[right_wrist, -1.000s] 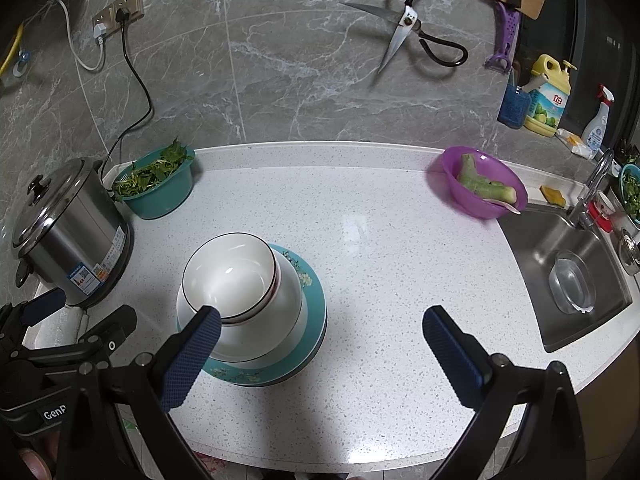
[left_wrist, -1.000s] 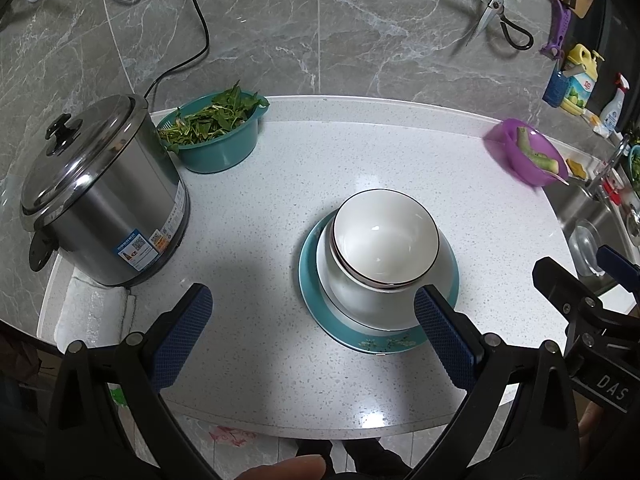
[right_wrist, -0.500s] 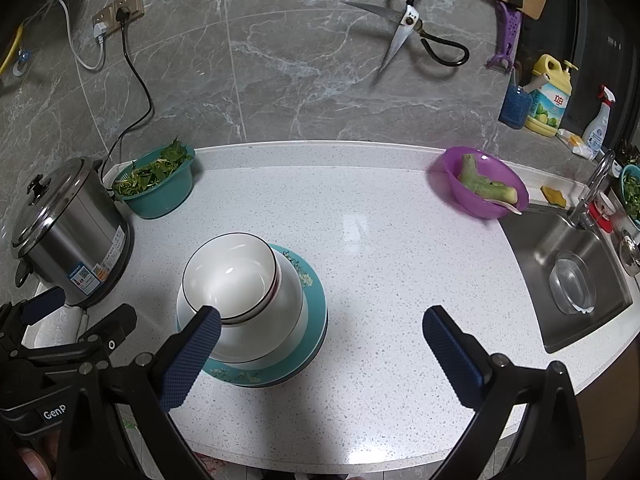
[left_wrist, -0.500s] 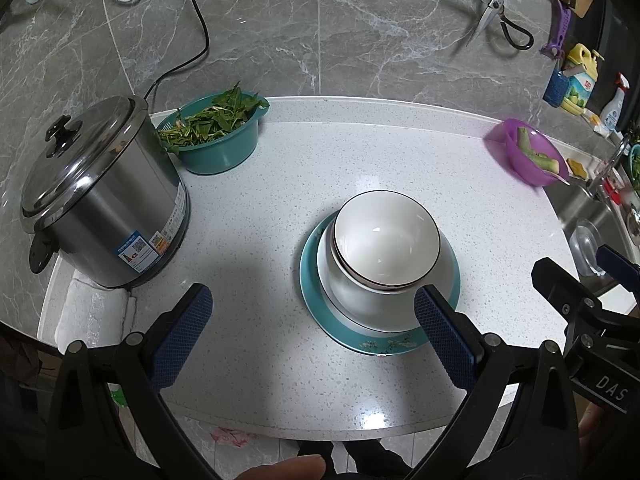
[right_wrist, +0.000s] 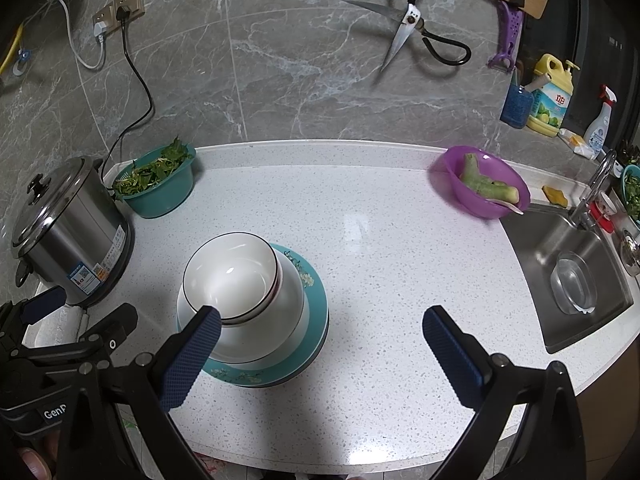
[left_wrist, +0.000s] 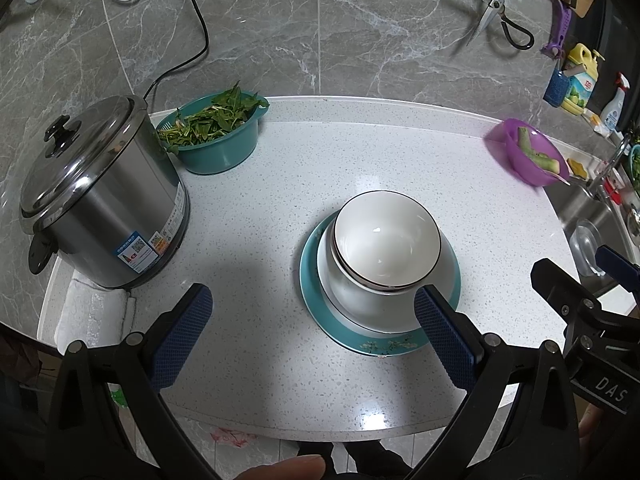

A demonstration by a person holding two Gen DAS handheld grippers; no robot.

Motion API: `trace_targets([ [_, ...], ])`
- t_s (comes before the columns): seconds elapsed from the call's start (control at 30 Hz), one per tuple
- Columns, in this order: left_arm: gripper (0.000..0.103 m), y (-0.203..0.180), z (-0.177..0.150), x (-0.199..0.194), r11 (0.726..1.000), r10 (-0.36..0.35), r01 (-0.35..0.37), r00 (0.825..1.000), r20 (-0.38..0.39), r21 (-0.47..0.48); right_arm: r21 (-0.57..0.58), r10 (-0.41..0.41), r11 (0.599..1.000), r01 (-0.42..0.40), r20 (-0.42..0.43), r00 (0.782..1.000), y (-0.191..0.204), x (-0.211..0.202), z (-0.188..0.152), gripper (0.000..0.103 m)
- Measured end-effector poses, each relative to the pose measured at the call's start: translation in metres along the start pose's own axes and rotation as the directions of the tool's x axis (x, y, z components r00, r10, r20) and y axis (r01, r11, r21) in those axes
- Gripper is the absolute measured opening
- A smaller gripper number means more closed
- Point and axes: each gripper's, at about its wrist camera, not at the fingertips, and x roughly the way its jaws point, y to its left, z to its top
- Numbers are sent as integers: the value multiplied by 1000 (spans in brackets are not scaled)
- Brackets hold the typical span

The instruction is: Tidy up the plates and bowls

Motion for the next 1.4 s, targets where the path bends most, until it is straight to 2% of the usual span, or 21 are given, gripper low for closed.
trace_targets([
  [1.4, 103, 4, 6, 10, 1000, -7, 7, 1000, -4, 8, -1, 0, 1000, 0, -2, 1000, -1, 1, 2, 103],
])
